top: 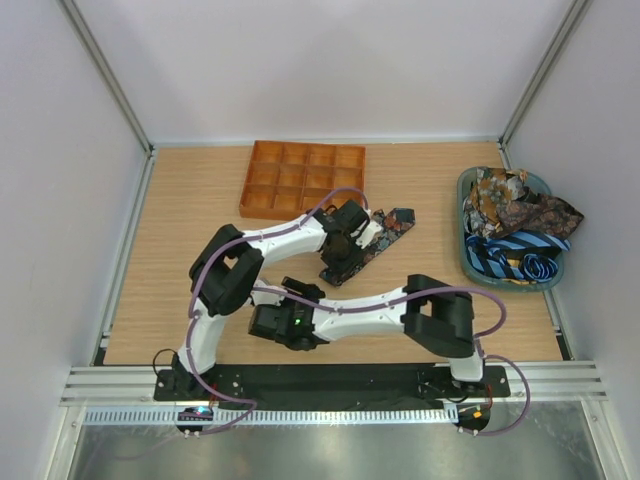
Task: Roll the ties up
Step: Roll the tie
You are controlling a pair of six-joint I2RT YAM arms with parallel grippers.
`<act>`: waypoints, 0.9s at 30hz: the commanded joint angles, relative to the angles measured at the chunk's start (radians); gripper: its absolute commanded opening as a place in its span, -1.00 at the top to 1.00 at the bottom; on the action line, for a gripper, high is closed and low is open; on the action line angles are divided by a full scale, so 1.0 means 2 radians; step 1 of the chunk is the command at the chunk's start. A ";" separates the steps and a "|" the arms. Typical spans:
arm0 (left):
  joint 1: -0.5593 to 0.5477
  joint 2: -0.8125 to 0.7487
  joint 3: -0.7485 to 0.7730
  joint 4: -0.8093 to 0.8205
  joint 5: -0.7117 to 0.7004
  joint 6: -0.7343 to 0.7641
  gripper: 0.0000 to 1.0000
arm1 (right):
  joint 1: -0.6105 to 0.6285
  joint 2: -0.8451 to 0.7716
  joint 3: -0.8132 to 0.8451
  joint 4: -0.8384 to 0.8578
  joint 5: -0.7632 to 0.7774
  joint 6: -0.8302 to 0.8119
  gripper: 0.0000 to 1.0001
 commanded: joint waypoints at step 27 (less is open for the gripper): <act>0.006 0.076 0.024 -0.186 0.011 0.002 0.55 | -0.052 0.140 0.099 -0.116 0.095 -0.033 -0.36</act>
